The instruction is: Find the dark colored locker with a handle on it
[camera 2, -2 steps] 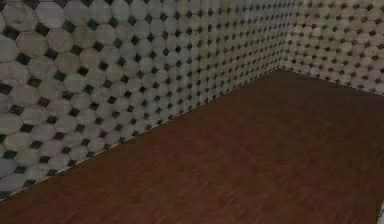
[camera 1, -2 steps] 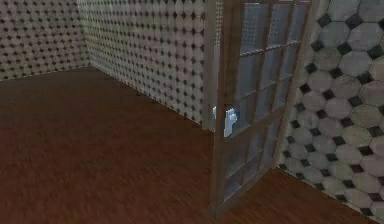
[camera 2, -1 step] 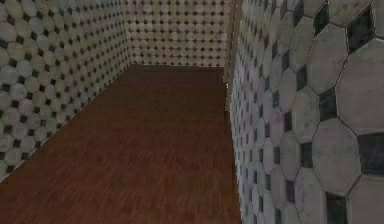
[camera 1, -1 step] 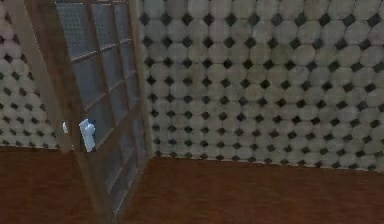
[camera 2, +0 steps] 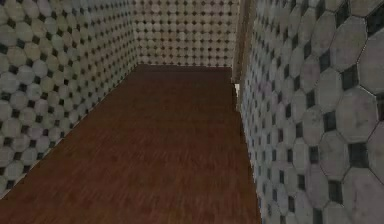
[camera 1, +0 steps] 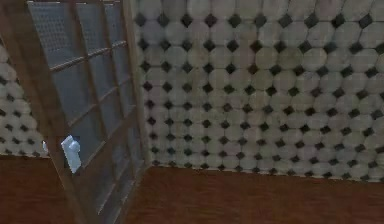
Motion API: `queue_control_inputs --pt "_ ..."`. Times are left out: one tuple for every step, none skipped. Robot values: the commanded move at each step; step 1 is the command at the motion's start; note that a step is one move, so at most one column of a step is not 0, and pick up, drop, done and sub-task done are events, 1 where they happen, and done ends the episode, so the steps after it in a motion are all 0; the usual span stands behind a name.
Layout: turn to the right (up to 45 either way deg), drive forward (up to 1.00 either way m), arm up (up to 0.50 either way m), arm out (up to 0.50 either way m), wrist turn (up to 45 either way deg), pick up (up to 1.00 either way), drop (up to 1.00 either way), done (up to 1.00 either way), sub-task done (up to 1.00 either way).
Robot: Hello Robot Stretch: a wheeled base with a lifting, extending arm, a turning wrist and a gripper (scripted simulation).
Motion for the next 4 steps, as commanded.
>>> queue_control_inputs --pt "-45.0 0.00 0.00 0.00 0.0 0.00 0.00 0.00 0.00" --pt "-45.0 0.00 0.00 0.00 0.0 0.00 0.00 0.00 0.00" --pt "-12.0 0.00 0.00 0.00 0.0 0.00 0.00 0.00 0.00" --pt "0.0 0.45 0.00 0.00 0.0 0.00 0.00 0.00 0.00"
